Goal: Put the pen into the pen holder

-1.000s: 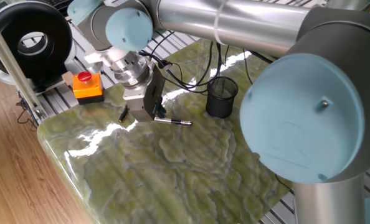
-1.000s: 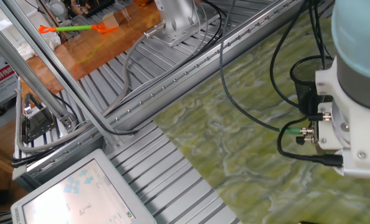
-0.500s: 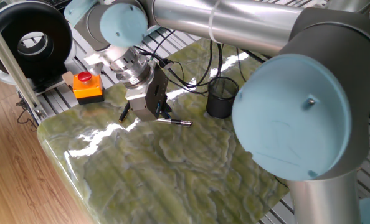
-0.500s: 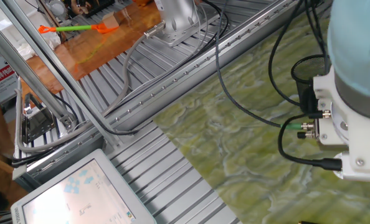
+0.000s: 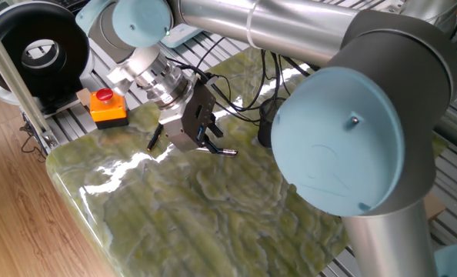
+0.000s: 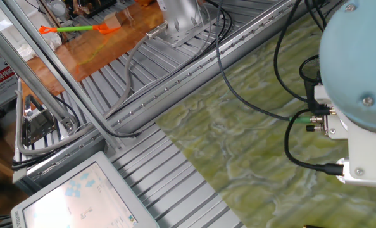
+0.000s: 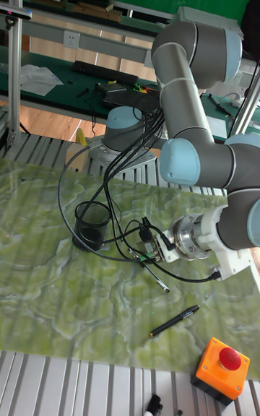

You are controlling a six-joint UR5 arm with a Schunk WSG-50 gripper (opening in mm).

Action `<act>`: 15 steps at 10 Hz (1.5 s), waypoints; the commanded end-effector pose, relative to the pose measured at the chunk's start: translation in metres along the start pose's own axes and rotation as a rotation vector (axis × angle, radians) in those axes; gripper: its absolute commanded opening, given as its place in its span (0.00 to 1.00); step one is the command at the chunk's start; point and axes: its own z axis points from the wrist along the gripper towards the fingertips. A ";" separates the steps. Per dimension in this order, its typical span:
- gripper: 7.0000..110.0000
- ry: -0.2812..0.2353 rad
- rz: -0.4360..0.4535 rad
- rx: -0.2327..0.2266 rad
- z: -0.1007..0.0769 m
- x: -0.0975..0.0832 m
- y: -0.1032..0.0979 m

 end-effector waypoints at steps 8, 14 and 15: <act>0.36 -0.127 0.026 -0.003 0.007 -0.043 -0.021; 0.15 -0.199 0.043 -0.017 0.002 -0.059 -0.012; 0.15 -0.228 0.036 -0.024 0.000 -0.066 -0.009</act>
